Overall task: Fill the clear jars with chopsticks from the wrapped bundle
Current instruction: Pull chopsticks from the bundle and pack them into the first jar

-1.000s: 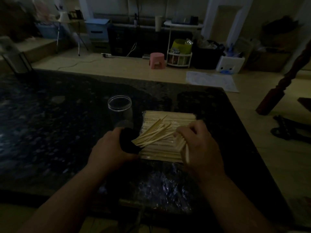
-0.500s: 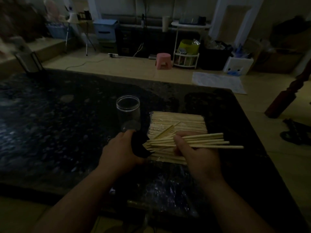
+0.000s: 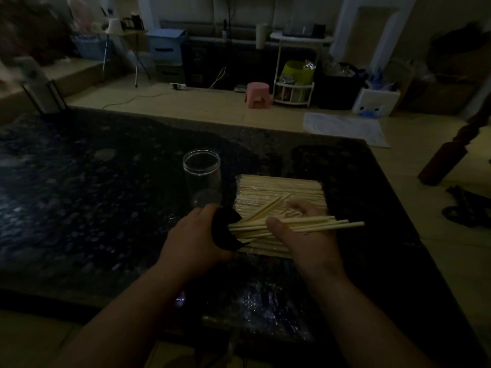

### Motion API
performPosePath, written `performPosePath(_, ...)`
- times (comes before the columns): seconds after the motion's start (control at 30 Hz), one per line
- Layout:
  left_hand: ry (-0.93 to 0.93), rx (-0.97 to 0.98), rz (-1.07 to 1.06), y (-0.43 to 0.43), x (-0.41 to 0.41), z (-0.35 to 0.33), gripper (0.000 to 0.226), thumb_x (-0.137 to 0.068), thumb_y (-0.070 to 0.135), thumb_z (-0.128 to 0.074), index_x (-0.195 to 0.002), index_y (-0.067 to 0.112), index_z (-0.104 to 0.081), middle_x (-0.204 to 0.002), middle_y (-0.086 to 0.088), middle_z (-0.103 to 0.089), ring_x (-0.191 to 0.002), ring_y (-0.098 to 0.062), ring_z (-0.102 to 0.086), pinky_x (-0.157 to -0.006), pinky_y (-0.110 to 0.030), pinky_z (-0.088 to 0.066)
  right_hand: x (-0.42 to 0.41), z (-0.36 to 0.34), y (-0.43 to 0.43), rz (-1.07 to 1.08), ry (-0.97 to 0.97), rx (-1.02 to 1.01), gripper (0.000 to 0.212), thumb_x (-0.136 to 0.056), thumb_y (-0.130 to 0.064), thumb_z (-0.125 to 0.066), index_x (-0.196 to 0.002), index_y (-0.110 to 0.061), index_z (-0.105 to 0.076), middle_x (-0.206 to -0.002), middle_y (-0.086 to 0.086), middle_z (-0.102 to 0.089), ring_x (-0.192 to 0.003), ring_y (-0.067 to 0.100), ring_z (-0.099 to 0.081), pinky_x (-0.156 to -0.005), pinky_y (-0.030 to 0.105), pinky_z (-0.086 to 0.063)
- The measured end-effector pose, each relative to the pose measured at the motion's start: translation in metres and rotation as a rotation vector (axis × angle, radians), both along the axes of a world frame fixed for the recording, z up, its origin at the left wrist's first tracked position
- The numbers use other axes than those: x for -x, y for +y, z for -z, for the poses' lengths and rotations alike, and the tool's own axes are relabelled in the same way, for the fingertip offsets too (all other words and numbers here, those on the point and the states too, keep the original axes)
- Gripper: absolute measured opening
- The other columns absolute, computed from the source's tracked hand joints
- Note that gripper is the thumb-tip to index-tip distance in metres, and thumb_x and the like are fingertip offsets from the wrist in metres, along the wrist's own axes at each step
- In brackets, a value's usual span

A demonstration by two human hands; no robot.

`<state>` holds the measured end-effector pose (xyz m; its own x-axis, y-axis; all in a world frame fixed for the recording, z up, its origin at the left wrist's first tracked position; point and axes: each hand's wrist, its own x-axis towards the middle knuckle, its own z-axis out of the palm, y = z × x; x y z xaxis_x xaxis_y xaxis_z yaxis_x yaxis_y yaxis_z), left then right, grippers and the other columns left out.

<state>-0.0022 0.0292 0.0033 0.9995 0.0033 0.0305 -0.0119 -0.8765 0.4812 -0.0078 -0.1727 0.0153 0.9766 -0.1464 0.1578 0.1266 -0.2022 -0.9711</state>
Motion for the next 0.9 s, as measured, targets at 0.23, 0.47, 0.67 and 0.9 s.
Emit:
performPosePath(0.23, 0.000, 0.016, 0.005, 0.0024, -0.0010, 0.0007, 0.080, -0.052, 0.060, -0.080, -0.123, 0.044, -0.046, -0.114, 0.010, -0.053, -0.104, -0.016, -0.056, -0.087, -0.037, -0.049, -0.0023, 0.0021, 0.0009, 0.055, 0.053, -0.255, 0.006, -0.094, -0.022, -0.048, -0.094, -0.025, -0.053, -0.097, 0.002, -0.059, -0.090, 0.021, -0.056, -0.070, 0.030, -0.045)
performPosePath(0.47, 0.004, 0.028, 0.010, 0.0029, -0.0015, 0.0004, 0.081, -0.051, 0.059, -0.080, -0.123, 0.044, -0.046, -0.113, 0.011, -0.053, -0.103, -0.016, -0.057, -0.087, -0.038, -0.050, -0.0031, -0.0005, 0.0014, 0.195, -0.006, -0.274, 0.040, -0.083, -0.019, -0.074, -0.110, -0.024, -0.045, -0.107, 0.000, -0.053, -0.087, 0.009, -0.057, -0.068, 0.014, -0.048)
performPosePath(0.67, -0.001, 0.049, 0.022, 0.0018, -0.0009, -0.0003, 0.083, -0.049, 0.060, -0.079, -0.123, 0.043, -0.046, -0.114, 0.012, -0.054, -0.104, -0.013, -0.056, -0.087, -0.034, -0.049, 0.0007, 0.0012, 0.0025, 0.144, 0.062, -0.236, 0.019, -0.086, -0.039, -0.052, -0.102, -0.030, -0.058, -0.115, 0.000, -0.059, -0.096, 0.018, -0.060, -0.078, 0.034, -0.051)
performPosePath(0.9, -0.004, 0.041, 0.015, 0.0017, 0.0002, -0.0020, 0.087, -0.050, 0.059, -0.082, -0.127, 0.041, -0.046, -0.118, 0.009, -0.055, -0.108, -0.015, -0.057, -0.090, -0.037, -0.049, 0.0023, -0.0010, 0.0015, 0.138, 0.063, -0.149, 0.049, -0.091, -0.039, -0.061, -0.136, -0.029, -0.043, -0.133, -0.010, -0.050, -0.117, 0.008, -0.049, -0.087, 0.014, -0.041)
